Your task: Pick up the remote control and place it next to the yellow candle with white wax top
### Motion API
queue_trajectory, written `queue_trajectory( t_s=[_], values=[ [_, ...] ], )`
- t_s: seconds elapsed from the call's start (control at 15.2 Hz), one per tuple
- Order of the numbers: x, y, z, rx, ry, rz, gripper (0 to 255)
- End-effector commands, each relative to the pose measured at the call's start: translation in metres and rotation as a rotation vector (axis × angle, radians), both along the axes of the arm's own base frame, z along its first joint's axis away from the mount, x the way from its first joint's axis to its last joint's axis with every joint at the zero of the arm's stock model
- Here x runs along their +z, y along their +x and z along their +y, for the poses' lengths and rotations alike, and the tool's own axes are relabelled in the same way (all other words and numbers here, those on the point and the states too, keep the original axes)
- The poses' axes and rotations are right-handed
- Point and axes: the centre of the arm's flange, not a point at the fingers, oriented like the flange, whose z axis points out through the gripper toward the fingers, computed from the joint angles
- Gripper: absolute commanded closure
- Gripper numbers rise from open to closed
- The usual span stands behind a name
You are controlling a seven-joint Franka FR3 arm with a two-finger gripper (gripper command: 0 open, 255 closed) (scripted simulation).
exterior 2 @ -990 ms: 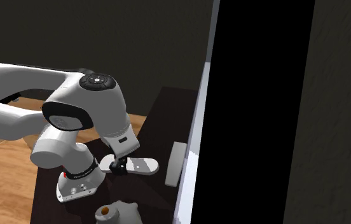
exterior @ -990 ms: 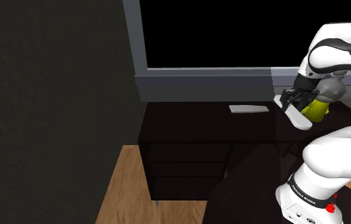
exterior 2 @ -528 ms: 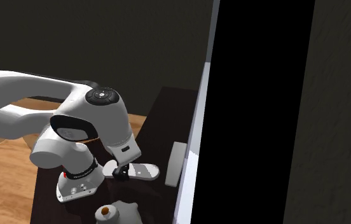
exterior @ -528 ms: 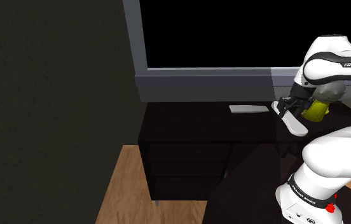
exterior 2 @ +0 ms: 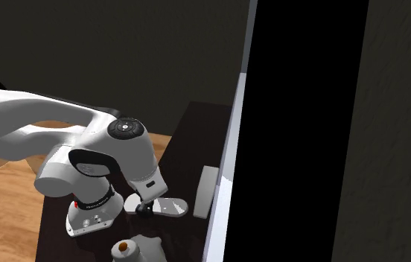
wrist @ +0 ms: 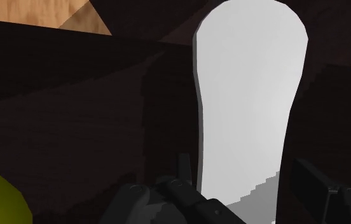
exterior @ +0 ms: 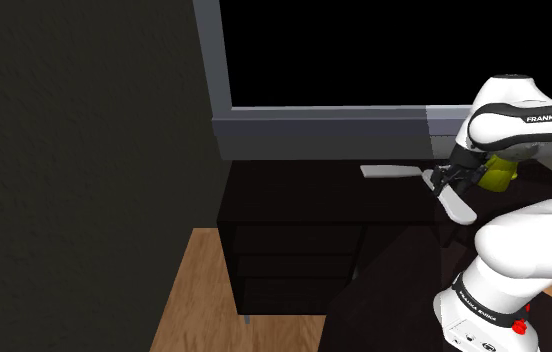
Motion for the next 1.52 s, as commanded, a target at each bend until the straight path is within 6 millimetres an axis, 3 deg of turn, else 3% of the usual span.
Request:
queue_trajectory(
  t_s=[0.0, 0.53, 0.59, 0.92, 1.19, 1.45],
  values=[
    [-0.012, 0.0, 0.0, 0.0, 0.0, -0.001, 255],
    [-0.012, 0.0, 0.0, 0.0, 0.0, -0.001, 255],
    [-0.012, 0.0, 0.0, 0.0, 0.0, -0.001, 0],
    [-0.012, 0.0, 0.0, 0.0, 0.0, -0.001, 0],
    [0.038, 0.0, -0.001, 0.0, 0.0, -0.001, 0],
    [0.038, 0.0, -0.001, 0.0, 0.0, -0.001, 0]
  ],
)
